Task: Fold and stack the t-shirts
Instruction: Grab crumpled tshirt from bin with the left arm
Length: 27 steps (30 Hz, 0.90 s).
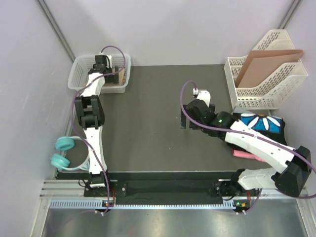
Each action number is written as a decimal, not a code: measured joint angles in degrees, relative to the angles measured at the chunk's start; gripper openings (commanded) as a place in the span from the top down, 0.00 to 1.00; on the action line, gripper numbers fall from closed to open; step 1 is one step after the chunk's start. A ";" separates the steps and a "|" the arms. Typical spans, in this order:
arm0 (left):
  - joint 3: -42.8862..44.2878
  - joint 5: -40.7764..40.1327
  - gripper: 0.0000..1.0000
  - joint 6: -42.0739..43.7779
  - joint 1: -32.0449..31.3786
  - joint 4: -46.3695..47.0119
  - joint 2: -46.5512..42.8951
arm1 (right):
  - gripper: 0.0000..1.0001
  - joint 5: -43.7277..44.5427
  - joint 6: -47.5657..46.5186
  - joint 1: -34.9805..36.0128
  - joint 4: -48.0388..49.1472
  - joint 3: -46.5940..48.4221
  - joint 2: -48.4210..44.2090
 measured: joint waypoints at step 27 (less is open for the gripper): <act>-2.60 4.70 1.00 3.13 -0.24 -3.85 -8.13 | 0.00 -3.30 -0.28 -1.40 1.90 -3.43 -2.05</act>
